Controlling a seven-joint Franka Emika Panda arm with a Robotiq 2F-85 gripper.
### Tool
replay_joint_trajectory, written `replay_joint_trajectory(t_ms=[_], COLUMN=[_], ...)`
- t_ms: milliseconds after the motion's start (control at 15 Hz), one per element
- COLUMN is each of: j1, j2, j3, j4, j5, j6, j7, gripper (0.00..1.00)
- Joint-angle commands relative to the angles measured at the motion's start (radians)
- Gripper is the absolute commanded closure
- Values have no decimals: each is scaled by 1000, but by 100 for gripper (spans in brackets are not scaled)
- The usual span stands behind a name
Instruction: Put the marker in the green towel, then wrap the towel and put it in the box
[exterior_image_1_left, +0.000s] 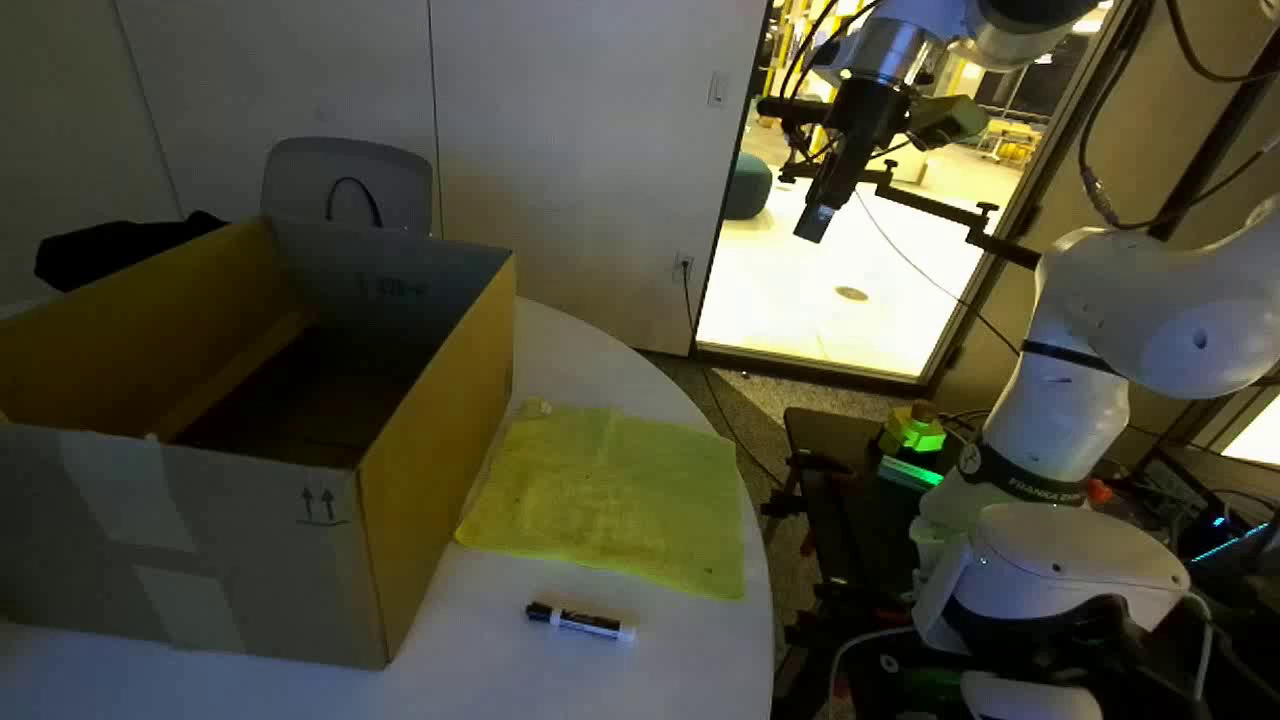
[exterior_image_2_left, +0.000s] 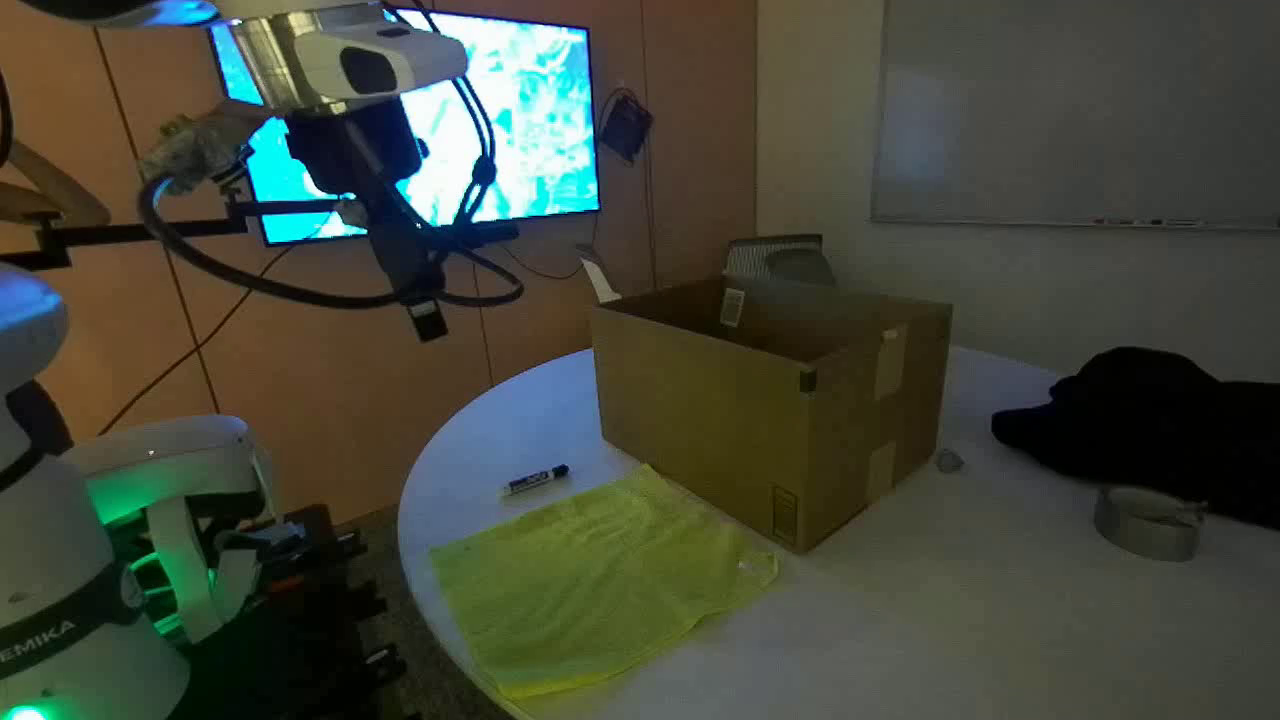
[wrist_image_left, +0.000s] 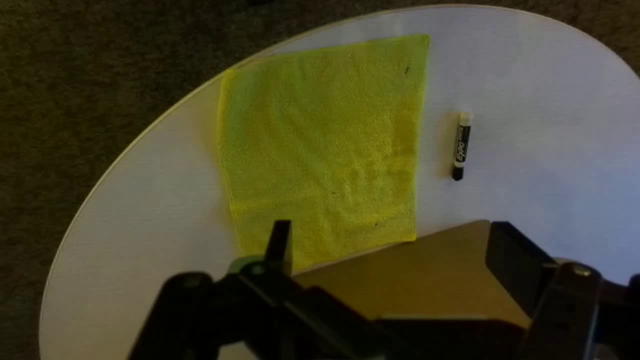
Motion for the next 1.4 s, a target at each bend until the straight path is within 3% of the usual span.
replay_joint_trajectory(t_ms=[0,267,467,867,1333], j1=[-17,9,72,241,302], j2=[4,40,120,434,820], j3=[14,38,93,267,450], j4=[4,1,-5,31,135], j5=[14,21,53,195,202], j6=[-2,41,135,400,658], j7=[-12,-6,19,134,330], gripper=[0,0,0,0,0])
